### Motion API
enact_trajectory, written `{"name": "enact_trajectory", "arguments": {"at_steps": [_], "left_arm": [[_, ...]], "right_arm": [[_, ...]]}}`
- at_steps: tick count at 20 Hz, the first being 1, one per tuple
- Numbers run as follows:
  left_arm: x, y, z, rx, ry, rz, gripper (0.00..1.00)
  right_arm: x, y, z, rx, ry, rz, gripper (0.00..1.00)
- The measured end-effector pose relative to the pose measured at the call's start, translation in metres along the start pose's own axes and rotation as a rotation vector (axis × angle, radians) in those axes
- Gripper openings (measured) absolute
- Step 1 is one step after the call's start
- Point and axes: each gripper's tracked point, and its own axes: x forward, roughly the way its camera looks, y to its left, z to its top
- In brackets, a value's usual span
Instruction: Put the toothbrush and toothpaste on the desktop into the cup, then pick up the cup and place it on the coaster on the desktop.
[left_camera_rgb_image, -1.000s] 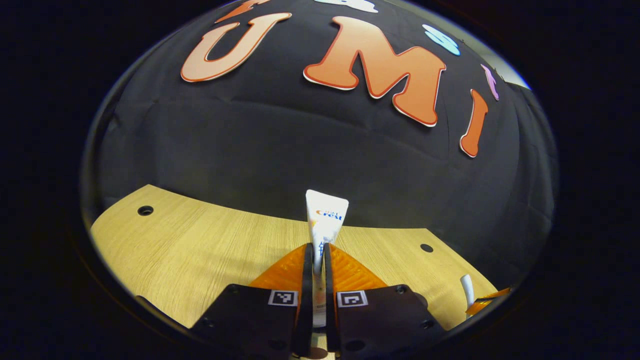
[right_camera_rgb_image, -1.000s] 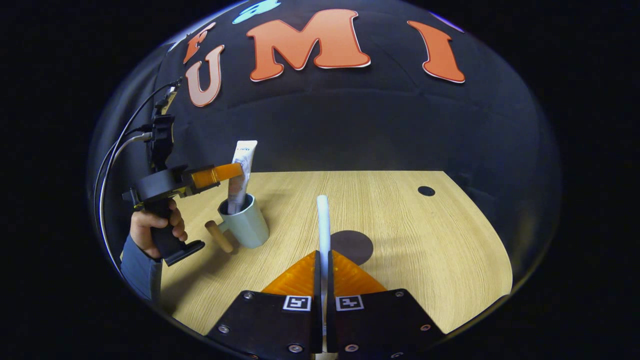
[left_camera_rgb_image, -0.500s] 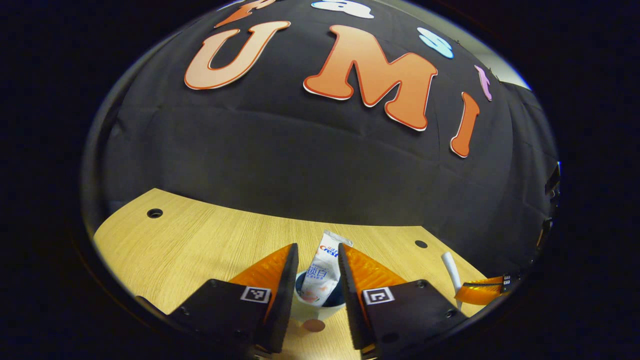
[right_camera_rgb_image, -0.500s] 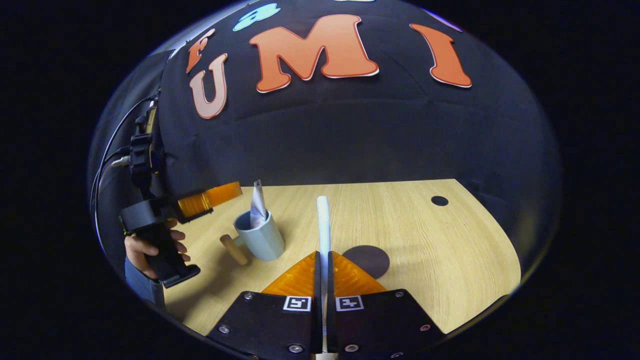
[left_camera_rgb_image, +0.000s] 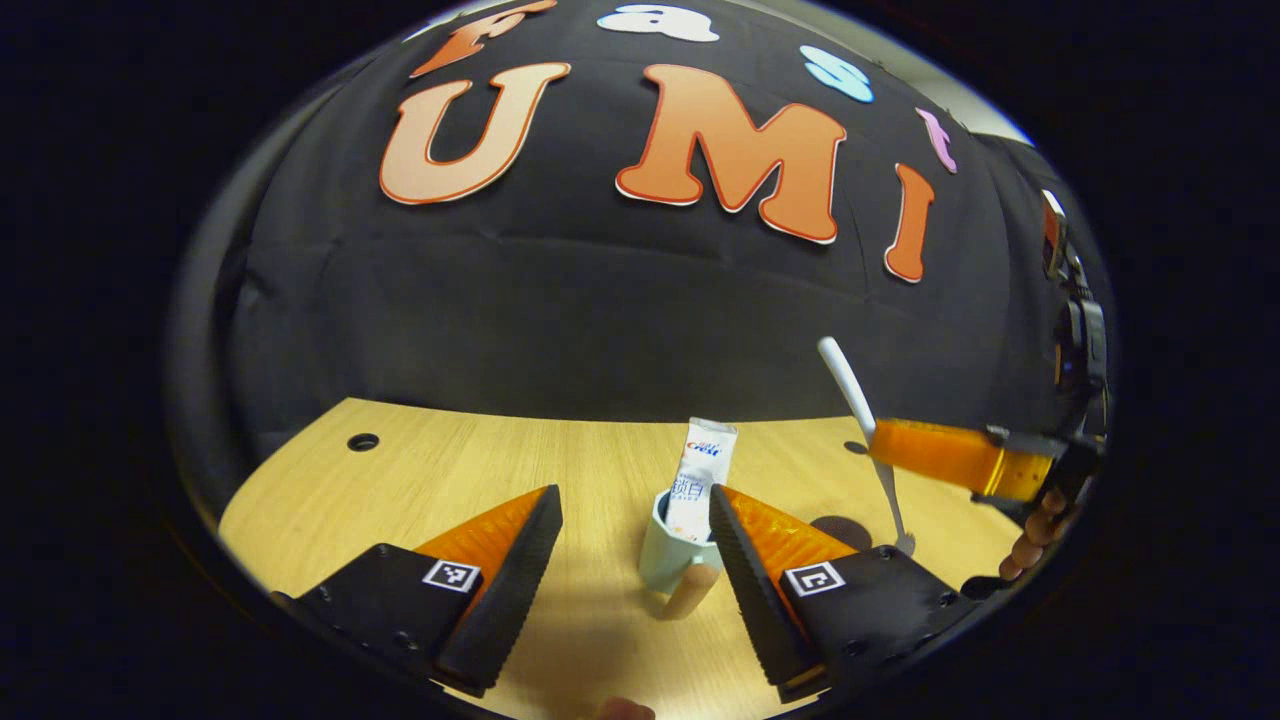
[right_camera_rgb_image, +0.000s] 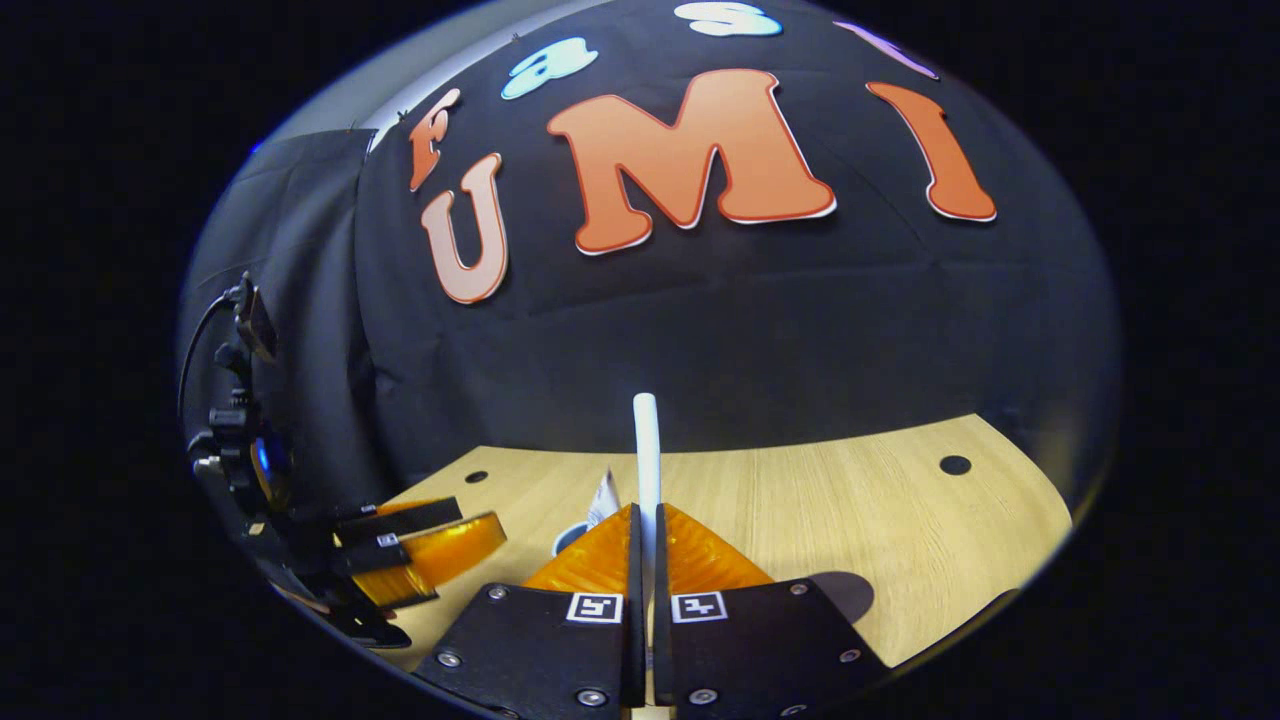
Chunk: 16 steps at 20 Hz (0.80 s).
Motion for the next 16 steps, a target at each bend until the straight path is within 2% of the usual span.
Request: {"name": "enact_trajectory", "arguments": {"at_steps": [3,9,16], "left_arm": [[-0.013,-0.002,-0.010,0.013,0.012,-0.018,0.99],[-0.028,0.008,-0.023,0.035,0.003,-0.003,0.99],[-0.026,0.026,-0.025,0.020,-0.003,0.027,0.99]], "right_arm": [[0.012,0.022,0.020,0.001,-0.092,0.047,0.04],[0.032,0.060,0.058,-0.005,-0.321,0.159,0.04],[0.062,0.063,0.046,0.041,-0.378,0.213,0.04]]}}
